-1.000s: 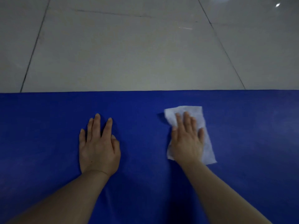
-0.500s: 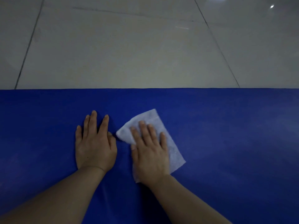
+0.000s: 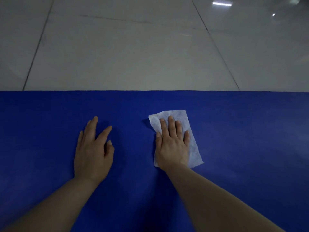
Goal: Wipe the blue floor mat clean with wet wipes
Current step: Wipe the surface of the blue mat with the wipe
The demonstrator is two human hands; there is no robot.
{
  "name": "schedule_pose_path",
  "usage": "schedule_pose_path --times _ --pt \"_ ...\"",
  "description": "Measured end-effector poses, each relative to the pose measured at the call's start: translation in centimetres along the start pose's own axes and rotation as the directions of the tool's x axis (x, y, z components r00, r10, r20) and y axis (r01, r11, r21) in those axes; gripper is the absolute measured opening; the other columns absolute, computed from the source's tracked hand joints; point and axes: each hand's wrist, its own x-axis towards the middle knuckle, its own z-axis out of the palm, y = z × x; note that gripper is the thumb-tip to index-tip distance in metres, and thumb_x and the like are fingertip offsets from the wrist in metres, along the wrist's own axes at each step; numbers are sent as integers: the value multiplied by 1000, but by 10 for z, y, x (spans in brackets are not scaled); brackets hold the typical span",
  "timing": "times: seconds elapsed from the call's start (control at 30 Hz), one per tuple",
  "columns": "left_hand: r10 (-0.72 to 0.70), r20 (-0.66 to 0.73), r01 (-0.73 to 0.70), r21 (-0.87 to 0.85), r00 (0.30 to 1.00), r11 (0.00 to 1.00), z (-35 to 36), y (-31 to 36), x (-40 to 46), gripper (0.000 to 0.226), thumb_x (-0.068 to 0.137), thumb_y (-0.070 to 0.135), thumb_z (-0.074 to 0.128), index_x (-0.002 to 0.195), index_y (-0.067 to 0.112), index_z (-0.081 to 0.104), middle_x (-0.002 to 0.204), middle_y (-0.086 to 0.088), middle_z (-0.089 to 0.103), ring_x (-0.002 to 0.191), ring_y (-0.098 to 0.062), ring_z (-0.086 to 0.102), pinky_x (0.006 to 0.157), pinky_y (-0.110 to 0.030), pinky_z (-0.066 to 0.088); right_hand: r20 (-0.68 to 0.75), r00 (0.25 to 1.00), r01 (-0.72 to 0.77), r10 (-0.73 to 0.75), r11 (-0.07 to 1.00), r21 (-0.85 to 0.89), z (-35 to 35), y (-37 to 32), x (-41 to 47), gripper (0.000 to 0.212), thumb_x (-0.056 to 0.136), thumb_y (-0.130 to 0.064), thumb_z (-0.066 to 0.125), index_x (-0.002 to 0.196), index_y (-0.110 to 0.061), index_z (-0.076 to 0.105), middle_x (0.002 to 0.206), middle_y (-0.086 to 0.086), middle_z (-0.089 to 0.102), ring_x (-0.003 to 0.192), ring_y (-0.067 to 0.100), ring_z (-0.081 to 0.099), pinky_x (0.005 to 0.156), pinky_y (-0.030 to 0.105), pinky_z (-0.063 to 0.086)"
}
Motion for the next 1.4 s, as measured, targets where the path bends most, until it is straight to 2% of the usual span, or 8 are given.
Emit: schedule_pose_path --times 0.43,0.63,0.7,0.77,0.93,1.07,1.2,1.4 --pt "37 90 -57 243 995 968 -12 -36 -55 56 90 33 28 138 12 49 153 -14 30 141 -26 26 116 -36 9 67 993 -90 94 995 -53 -6 -23 -9 56 96 -44 -4 149 -29 -17 158 -2 -20 146 20 -17 118 48 -6" --pt "42 103 -64 222 994 973 -15 -37 -53 57 87 32 30 131 6 55 151 -16 34 140 -26 26 116 -33 6 54 953 297 -298 955 21 18 -96 -66 57 99 -44 4 150 -28 24 159 1 15 146 23 16 114 51 10" --pt "40 107 -63 217 993 974 -15 -37 -54 57 88 33 29 134 8 53 152 -15 33 141 -26 26 116 -34 7 35 947 321 -319 946 -48 14 -71 -57 55 98 -43 6 151 -30 3 158 -3 -9 147 19 -1 115 46 -5" --pt "44 101 -65 210 994 975 -15 -37 -55 57 90 35 28 137 11 50 153 -14 31 142 -25 25 117 -33 6 77 988 142 -136 986 -86 8 -29 -45 58 99 -40 13 146 -33 -20 153 -6 -28 145 17 -19 114 44 -14" --pt "40 93 -60 224 995 973 -14 -37 -56 61 91 41 26 139 12 48 155 -12 28 143 -25 23 117 -36 8 64 964 -256 256 967 -6 -6 8 -48 56 99 -43 3 150 -29 -14 158 -1 -22 145 19 -17 118 47 -7" --pt "43 90 -62 223 995 973 -12 -37 -55 63 89 43 25 139 13 47 155 -12 27 144 -24 21 117 -39 12 58 998 -3 2 1000 22 9 -50 -78 63 85 -47 -15 145 -28 -22 151 1 -30 144 25 -19 115 51 -12" --pt "38 98 -58 206 994 977 -12 -39 -54 64 88 45 26 139 14 48 156 -11 26 144 -23 20 118 -39 12 90 963 248 -252 967 53 28 -85 -107 54 101 -42 6 150 -25 22 159 4 17 145 24 16 112 52 13" --pt "39 89 -57 214 995 975 -12 -38 -55 64 89 45 24 140 14 47 156 -11 26 144 -23 20 118 -36 9 71 979 -189 192 981 -53 7 20 -75 56 92 -42 -5 144 -32 -23 156 -3 -24 145 17 -16 117 47 -7"
